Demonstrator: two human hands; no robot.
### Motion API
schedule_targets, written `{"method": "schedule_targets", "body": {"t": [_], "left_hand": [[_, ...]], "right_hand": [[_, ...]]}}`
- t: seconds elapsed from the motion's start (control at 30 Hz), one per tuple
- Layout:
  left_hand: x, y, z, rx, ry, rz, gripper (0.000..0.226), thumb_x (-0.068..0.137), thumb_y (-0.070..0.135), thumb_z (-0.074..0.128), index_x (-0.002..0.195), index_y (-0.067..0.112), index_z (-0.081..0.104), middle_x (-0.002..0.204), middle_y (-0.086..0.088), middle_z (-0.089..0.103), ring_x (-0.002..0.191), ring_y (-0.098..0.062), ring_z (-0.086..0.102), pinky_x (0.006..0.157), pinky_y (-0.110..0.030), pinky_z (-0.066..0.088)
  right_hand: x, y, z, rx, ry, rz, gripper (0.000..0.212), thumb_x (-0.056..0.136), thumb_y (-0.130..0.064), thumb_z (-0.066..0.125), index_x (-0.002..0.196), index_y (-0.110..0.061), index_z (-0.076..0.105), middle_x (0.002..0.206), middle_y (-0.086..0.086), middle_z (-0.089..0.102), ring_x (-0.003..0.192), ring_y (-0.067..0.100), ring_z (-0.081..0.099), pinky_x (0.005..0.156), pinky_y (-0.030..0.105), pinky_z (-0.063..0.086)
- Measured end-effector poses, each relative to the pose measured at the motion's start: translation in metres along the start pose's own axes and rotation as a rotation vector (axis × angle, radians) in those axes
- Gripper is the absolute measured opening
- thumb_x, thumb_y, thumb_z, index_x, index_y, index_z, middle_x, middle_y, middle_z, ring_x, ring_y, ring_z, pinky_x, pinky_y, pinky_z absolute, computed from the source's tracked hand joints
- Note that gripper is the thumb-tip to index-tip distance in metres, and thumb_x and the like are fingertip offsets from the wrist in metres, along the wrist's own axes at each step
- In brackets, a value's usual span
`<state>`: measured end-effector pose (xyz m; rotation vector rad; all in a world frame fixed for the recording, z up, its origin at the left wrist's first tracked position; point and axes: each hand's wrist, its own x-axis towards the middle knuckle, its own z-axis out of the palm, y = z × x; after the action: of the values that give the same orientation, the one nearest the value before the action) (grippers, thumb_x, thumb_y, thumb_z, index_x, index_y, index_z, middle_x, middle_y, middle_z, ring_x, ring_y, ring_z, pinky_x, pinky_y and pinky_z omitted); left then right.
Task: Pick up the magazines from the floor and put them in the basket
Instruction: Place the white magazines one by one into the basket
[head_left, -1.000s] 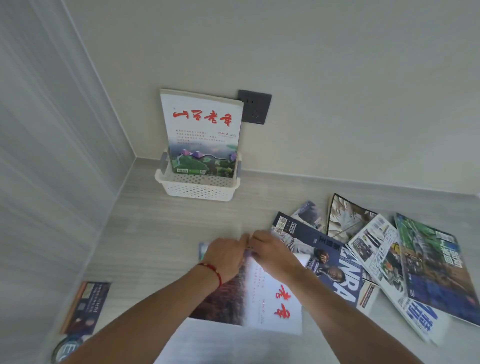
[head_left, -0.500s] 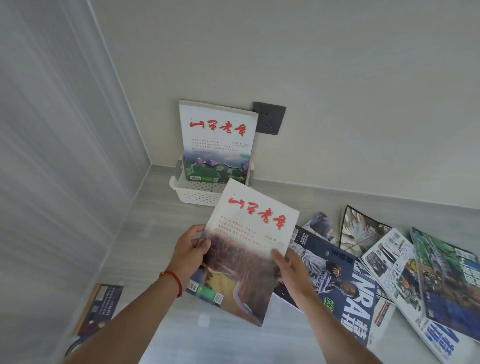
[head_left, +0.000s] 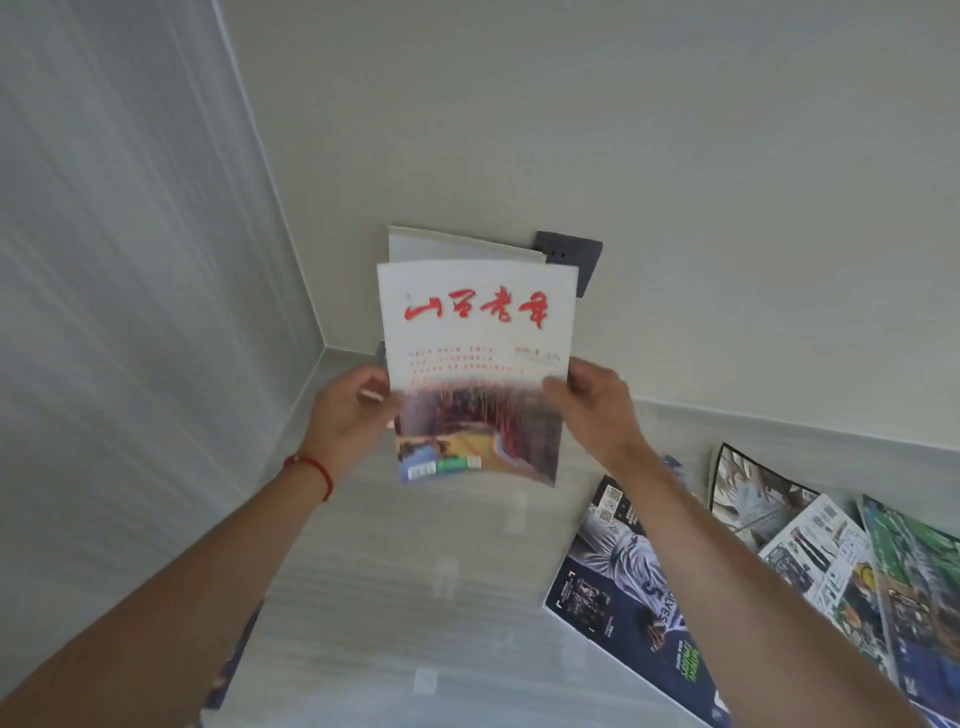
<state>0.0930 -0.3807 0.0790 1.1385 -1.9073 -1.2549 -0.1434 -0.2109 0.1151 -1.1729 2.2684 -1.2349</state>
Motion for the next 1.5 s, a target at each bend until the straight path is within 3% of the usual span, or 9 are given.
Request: {"method": "schedule_targets", "body": {"t": [0.27, 0.47, 0.7, 0.83, 0.93, 1.07, 1.17, 1.33, 1.5], "left_hand": [[0.081, 0.030, -0.017, 0.196, 0.225, 0.124, 0.006, 0.086, 0.021, 0.076, 0.082, 0.020, 0.071, 0.078, 0.012, 0.070, 0.077, 0.001, 0.067, 0.066, -0.011, 0.047], [0.121, -0.007, 0.002, -0.028, 0.188, -0.222, 0.009, 0.083, 0.015, 0.076, 0.091, 0.011, 0.077, 0.093, -0.008, 0.079, 0.086, -0.025, 0.077, 0.085, -0.043, 0.064], [0.144, -0.033, 0.023, -0.138, 0.240, -0.327, 0.013, 0.078, 0.011, 0.083, 0.092, 0.013, 0.082, 0.086, -0.006, 0.079, 0.082, -0.023, 0.077, 0.085, -0.042, 0.064], [0.151, -0.038, 0.034, -0.139, 0.284, -0.345, 0.015, 0.075, 0.015, 0.079, 0.068, 0.029, 0.080, 0.077, -0.002, 0.079, 0.079, -0.023, 0.077, 0.082, -0.042, 0.064], [0.158, -0.040, 0.036, -0.181, 0.257, -0.360, 0.017, 0.076, 0.018, 0.079, 0.092, 0.023, 0.082, 0.092, -0.002, 0.080, 0.090, -0.024, 0.076, 0.089, -0.041, 0.062], [0.161, -0.036, 0.036, -0.127, 0.173, -0.327, 0.044, 0.082, 0.014, 0.077, 0.126, 0.013, 0.067, 0.123, -0.009, 0.071, 0.110, -0.028, 0.069, 0.101, -0.042, 0.055], [0.145, -0.032, 0.036, -0.142, 0.126, -0.317, 0.056, 0.087, 0.003, 0.069, 0.140, 0.011, 0.053, 0.139, -0.012, 0.062, 0.125, -0.027, 0.061, 0.108, -0.041, 0.050], [0.075, -0.020, 0.044, 0.024, 0.366, 0.001, 0.040, 0.084, -0.008, 0.060, 0.119, 0.012, 0.058, 0.115, -0.008, 0.065, 0.106, -0.027, 0.065, 0.089, -0.041, 0.057], [-0.004, -0.002, 0.106, 0.099, 0.002, 0.130, 0.044, 0.081, -0.014, 0.056, 0.117, 0.011, 0.063, 0.119, -0.006, 0.066, 0.103, -0.024, 0.065, 0.089, -0.043, 0.056]], "right_hand": [[0.086, -0.037, 0.007, -0.086, 0.102, -0.048, 0.024, 0.099, -0.027, 0.057, 0.094, -0.011, 0.074, 0.084, 0.001, 0.077, 0.071, 0.021, 0.071, 0.068, 0.029, 0.056], [0.104, -0.011, 0.044, -0.142, 0.044, 0.065, 0.027, 0.099, -0.026, 0.056, 0.073, -0.021, 0.060, 0.072, -0.001, 0.068, 0.067, 0.019, 0.065, 0.048, 0.006, 0.034], [0.108, 0.026, 0.073, -0.026, 0.104, 0.290, 0.028, 0.091, -0.023, 0.063, 0.063, -0.017, 0.067, 0.056, -0.009, 0.062, 0.062, 0.021, 0.060, 0.051, 0.018, 0.037], [0.109, 0.031, 0.079, 0.038, 0.135, 0.323, 0.019, 0.093, -0.023, 0.063, 0.084, -0.017, 0.078, 0.069, -0.009, 0.066, 0.065, 0.012, 0.061, 0.053, 0.014, 0.037], [0.111, 0.028, 0.077, 0.056, 0.101, 0.332, 0.022, 0.093, -0.018, 0.056, 0.099, -0.019, 0.078, 0.085, -0.004, 0.072, 0.077, 0.018, 0.063, 0.056, 0.017, 0.043], [0.100, 0.028, 0.077, 0.076, 0.034, 0.318, 0.044, 0.093, -0.009, 0.048, 0.132, -0.020, 0.063, 0.131, 0.001, 0.068, 0.116, 0.026, 0.064, 0.091, 0.032, 0.056], [0.071, 0.042, 0.073, 0.019, 0.025, 0.263, 0.037, 0.094, -0.006, 0.051, 0.127, -0.016, 0.064, 0.124, 0.001, 0.070, 0.115, 0.020, 0.066, 0.080, 0.012, 0.047], [-0.009, 0.085, 0.042, -0.119, -0.041, 0.230, 0.038, 0.095, -0.002, 0.049, 0.125, -0.018, 0.065, 0.123, -0.002, 0.067, 0.110, 0.009, 0.065, 0.086, 0.011, 0.050], [-0.090, 0.130, -0.024, -0.242, -0.029, 0.326, 0.037, 0.098, -0.004, 0.050, 0.129, -0.016, 0.065, 0.130, 0.002, 0.066, 0.112, 0.010, 0.063, 0.094, 0.017, 0.047]]}}
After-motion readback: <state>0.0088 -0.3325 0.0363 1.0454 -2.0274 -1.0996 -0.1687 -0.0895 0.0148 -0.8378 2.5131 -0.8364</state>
